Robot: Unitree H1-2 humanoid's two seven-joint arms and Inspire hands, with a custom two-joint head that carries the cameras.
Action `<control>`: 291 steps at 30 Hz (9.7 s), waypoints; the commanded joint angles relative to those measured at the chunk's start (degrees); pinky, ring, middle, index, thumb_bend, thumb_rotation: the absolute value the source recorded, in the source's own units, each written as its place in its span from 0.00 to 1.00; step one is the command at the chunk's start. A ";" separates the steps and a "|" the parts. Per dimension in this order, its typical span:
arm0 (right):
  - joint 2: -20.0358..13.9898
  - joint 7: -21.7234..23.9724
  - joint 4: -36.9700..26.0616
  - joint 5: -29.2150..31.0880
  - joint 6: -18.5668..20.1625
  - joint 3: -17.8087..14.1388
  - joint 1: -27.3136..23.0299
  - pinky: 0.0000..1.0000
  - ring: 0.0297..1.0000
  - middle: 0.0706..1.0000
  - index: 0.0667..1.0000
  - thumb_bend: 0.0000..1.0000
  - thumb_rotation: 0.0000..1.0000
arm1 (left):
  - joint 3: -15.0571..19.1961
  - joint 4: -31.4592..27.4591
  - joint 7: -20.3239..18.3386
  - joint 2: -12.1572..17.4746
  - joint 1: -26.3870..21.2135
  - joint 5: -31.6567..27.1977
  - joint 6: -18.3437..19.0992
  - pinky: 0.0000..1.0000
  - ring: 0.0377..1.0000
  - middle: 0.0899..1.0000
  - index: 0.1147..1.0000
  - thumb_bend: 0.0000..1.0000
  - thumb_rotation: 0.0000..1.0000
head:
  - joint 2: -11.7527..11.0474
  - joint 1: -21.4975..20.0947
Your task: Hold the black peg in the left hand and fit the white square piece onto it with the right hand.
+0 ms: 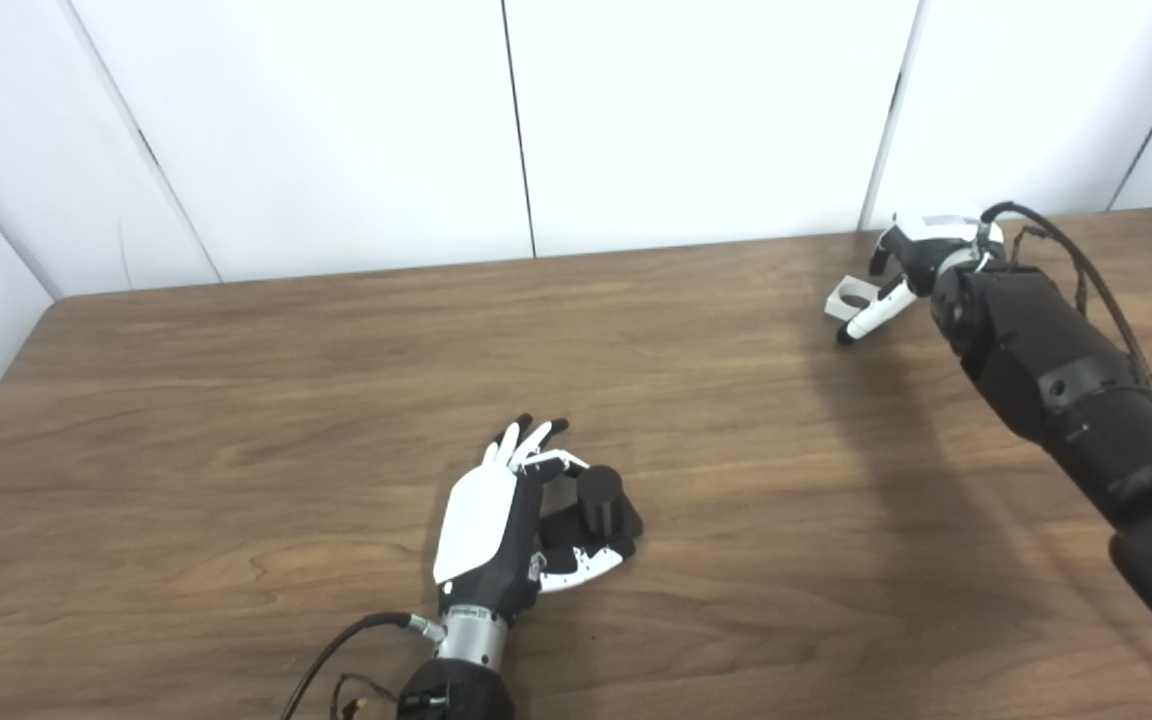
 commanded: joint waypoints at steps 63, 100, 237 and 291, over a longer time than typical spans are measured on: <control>2.61 -2.05 12.30 5.47 -3.21 2.78 -9.54 1.00 1.00 1.00 0.58 0.84 0.36 | 0.22 2.23 -0.69 -0.69 0.73 1.68 3.05 1.00 1.00 0.91 0.43 0.52 0.07 | 0.37 0.89; 2.88 -8.04 14.32 7.44 -5.94 2.70 -9.00 1.00 1.00 0.95 0.45 0.52 0.14 | 0.37 2.78 0.82 -1.22 0.89 1.62 2.77 1.00 1.00 0.91 0.42 0.52 0.07 | 0.05 1.65; 14.30 42.85 -68.84 -8.26 -4.62 -0.45 14.63 0.92 1.00 0.90 0.45 0.52 0.13 | -0.73 -1.01 -1.28 -0.95 1.87 2.90 5.25 1.00 1.00 0.91 0.42 0.52 0.07 | 3.99 3.56; 15.53 41.66 -66.18 -10.01 -5.81 1.21 15.47 0.86 1.00 0.91 0.45 0.52 0.13 | -1.61 -0.46 -1.63 -1.34 1.51 3.48 6.03 1.00 1.00 0.91 0.42 0.52 0.07 | 4.90 3.77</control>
